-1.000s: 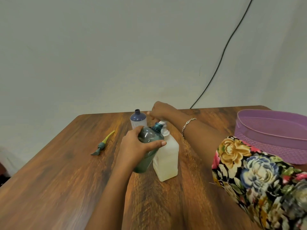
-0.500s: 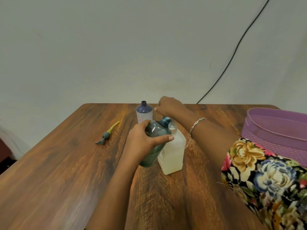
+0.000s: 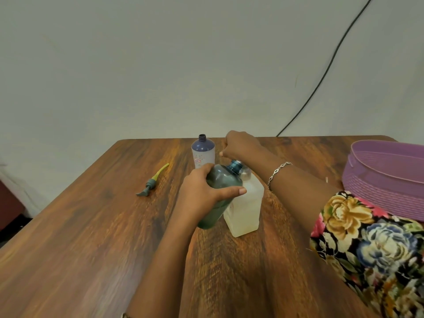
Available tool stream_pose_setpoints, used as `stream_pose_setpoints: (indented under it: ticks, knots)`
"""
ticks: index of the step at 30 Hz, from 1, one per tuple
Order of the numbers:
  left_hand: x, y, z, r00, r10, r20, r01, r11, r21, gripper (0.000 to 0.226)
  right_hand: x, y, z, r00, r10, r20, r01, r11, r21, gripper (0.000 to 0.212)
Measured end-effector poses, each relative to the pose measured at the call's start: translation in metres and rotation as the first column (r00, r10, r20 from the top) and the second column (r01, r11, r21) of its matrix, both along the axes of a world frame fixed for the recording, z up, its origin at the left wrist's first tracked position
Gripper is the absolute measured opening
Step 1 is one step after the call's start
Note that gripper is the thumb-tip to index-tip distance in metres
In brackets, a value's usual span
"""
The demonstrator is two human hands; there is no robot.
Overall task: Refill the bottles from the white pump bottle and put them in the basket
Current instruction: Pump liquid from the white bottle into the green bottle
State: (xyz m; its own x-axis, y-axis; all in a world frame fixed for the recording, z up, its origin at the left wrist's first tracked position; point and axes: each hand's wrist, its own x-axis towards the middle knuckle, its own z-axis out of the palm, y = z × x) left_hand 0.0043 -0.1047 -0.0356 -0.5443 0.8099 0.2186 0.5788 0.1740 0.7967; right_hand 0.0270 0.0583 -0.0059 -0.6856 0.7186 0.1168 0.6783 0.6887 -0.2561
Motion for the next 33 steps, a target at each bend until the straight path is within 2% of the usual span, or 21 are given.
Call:
stream_pose_setpoints:
  ticks: [8,11,22,26,27,33]
  knots:
    - [0.002,-0.002,0.009,0.999,0.004,-0.05,-0.004,1.0,0.016,0.076,-0.001,-0.002,0.016,0.997,0.072,-0.035,-0.072,0.997,0.004,0.024]
    - [0.001,-0.001,0.01,0.998,0.009,-0.063,-0.008,1.0,0.016,0.078,-0.002,-0.003,0.016,0.997,0.06,-0.05,-0.063,0.996,-0.068,0.023]
    - [0.001,-0.003,-0.001,1.0,0.017,-0.011,-0.017,1.0,-0.003,0.078,-0.002,-0.006,-0.001,0.995,0.036,-0.098,-0.04,0.999,-0.035,0.02]
    - [0.002,-0.003,0.002,1.0,0.005,0.001,-0.005,1.0,-0.003,0.081,0.003,-0.004,0.018,0.975,0.045,-0.218,-0.103,0.96,-0.26,0.025]
    - [0.002,-0.003,0.003,1.0,0.007,-0.012,-0.007,1.0,-0.005,0.083,0.003,-0.003,0.021,0.975,0.033,-0.22,-0.094,0.957,-0.276,0.025]
    - [0.003,-0.004,0.001,0.999,0.034,0.007,-0.034,0.999,0.019,0.082,0.003,-0.007,0.011,0.994,-0.005,-0.11,0.004,1.0,-0.006,0.026]
